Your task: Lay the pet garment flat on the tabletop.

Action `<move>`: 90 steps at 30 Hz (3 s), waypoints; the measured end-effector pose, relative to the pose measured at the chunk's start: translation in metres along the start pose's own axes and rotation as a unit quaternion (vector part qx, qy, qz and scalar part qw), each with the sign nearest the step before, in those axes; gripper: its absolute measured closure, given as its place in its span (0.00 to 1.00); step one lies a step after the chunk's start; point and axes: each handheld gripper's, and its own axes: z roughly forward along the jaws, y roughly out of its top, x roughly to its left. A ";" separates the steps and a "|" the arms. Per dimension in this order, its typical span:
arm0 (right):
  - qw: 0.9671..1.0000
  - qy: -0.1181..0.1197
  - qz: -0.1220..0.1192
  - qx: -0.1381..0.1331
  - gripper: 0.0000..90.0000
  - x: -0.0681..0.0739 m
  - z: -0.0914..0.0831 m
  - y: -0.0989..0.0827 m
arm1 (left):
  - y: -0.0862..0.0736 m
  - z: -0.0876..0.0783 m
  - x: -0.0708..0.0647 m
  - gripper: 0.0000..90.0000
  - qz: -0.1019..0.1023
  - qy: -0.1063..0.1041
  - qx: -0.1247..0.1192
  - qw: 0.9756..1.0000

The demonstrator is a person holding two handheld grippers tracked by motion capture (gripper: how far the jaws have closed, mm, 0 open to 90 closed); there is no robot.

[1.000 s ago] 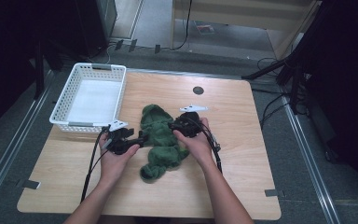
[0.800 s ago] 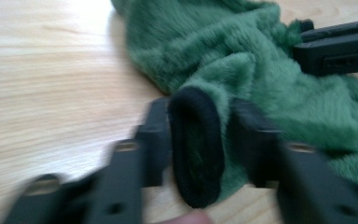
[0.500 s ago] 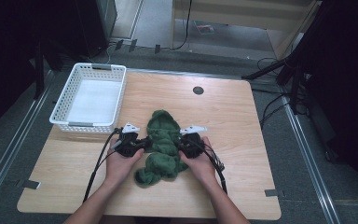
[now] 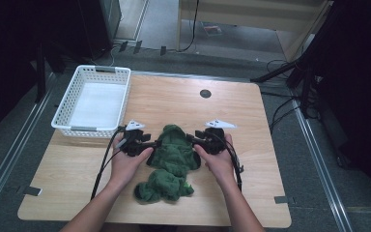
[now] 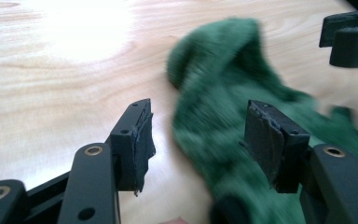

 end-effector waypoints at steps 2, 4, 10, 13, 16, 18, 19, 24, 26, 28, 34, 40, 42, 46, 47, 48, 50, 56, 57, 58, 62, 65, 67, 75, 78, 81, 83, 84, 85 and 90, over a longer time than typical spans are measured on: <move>0.999 0.011 -0.007 0.036 0.55 -0.004 0.018 0.005 | 0.002 0.005 0.000 0.48 0.001 0.009 0.006 1.000; 0.997 0.003 -0.038 0.069 0.55 -0.001 0.037 0.006 | 0.008 0.020 0.002 0.48 0.002 0.027 0.020 0.999; 0.994 -0.031 -0.052 0.089 0.96 -0.002 0.057 0.000 | 0.010 0.033 0.002 0.76 0.042 0.018 0.034 0.998; 0.996 -0.036 -0.043 0.062 0.99 -0.006 0.048 0.000 | 0.013 0.026 0.004 0.97 0.048 0.016 0.019 0.999; 0.995 -0.051 -0.082 0.004 1.00 -0.003 0.026 0.003 | 0.016 0.019 0.003 0.99 0.067 0.026 0.005 0.997; 0.990 -0.067 -0.124 -0.016 1.00 0.006 0.016 0.004 | 0.018 0.019 -0.004 1.00 0.087 0.051 -0.003 0.995; 0.986 -0.082 -0.146 -0.020 1.00 0.012 0.014 0.002 | 0.018 0.020 -0.007 0.99 0.095 0.066 -0.007 0.993; 0.983 -0.090 -0.152 0.054 0.87 0.005 0.025 -0.016 | 0.011 0.033 -0.006 0.83 0.103 0.078 0.026 0.991; 0.985 -0.085 -0.134 0.071 0.81 -0.003 0.025 -0.020 | 0.009 0.032 -0.006 0.77 0.106 0.079 0.028 0.991; 0.992 -0.061 -0.101 0.054 0.74 -0.016 0.012 -0.024 | 0.008 0.027 -0.003 0.72 0.105 0.065 0.024 0.992; 0.997 0.006 -0.069 -0.013 0.71 -0.017 -0.012 0.000 | 0.024 0.015 0.014 0.61 0.004 -0.014 -0.032 0.999; 1.000 -0.014 -0.017 -0.020 0.72 -0.009 0.016 0.022 | 0.036 0.033 0.010 0.62 -0.014 -0.001 -0.019 1.000; 1.000 -0.021 -0.013 0.018 0.70 -0.002 0.042 0.019 | 0.033 0.043 0.009 0.64 -0.013 -0.006 0.009 1.000; 0.997 -0.046 -0.021 0.051 0.73 0.002 0.055 0.008 | 0.024 0.045 0.008 0.65 0.015 -0.001 0.026 1.000; 0.997 -0.048 -0.021 0.058 0.73 0.002 0.055 0.004 | 0.023 0.045 0.007 0.65 0.021 0.001 0.029 0.999; 0.996 -0.053 -0.023 0.062 0.74 0.001 0.055 0.003 | 0.022 0.045 0.007 0.65 0.027 0.005 0.032 0.999; 0.995 -0.061 -0.027 0.069 0.75 -0.001 0.055 -0.002 | 0.020 0.046 0.005 0.66 0.035 0.005 0.035 0.999; 0.993 -0.071 -0.054 0.075 0.94 0.005 0.053 -0.006 | 0.017 0.048 -0.002 0.91 0.050 -0.002 0.037 0.998; 0.993 -0.070 -0.063 0.075 0.98 0.006 0.053 -0.006 | 0.017 0.047 -0.004 0.95 0.055 0.000 0.032 0.998; 0.992 -0.073 -0.069 0.071 1.00 0.007 0.053 -0.005 | 0.018 0.046 -0.004 0.97 0.059 -0.002 0.029 0.998; 0.993 -0.089 -0.075 0.017 1.00 0.006 0.044 0.003 | 0.026 0.036 -0.006 0.99 0.071 0.018 -0.027 0.997; 0.993 -0.090 -0.077 -0.005 1.00 0.003 0.040 0.010 | 0.029 0.040 -0.005 0.99 0.072 0.027 -0.031 0.997; 0.992 -0.093 -0.083 0.003 1.00 0.002 0.043 0.010 | 0.029 0.044 -0.004 0.97 0.075 0.030 -0.021 0.996; 0.997 -0.069 -0.026 0.005 0.77 -0.019 0.022 0.003 | 0.026 0.033 0.009 0.59 0.024 0.003 -0.012 1.000; 0.998 -0.063 -0.027 -0.001 0.76 -0.016 0.004 -0.004 | 0.017 0.014 0.009 0.56 0.011 -0.010 -0.022 1.000; 0.999 -0.045 -0.029 -0.001 0.76 -0.010 -0.016 -0.020 | 0.002 -0.001 0.008 0.55 0.006 -0.024 -0.018 1.000; 0.999 -0.035 -0.028 0.000 0.78 -0.007 -0.027 -0.031 | -0.008 -0.006 0.007 0.56 0.007 -0.030 -0.011 0.999; 0.999 -0.029 -0.026 0.000 0.79 -0.007 -0.029 -0.035 | -0.014 -0.007 0.007 0.57 0.008 -0.033 -0.006 0.999; 0.999 -0.022 -0.024 0.002 0.79 -0.006 -0.033 -0.041 | -0.014 -0.007 0.007 0.58 0.008 -0.033 -0.006 0.999; 0.999 0.002 -0.033 0.027 0.77 0.002 -0.029 -0.055 | -0.034 -0.008 0.001 0.70 0.040 -0.046 0.013 0.998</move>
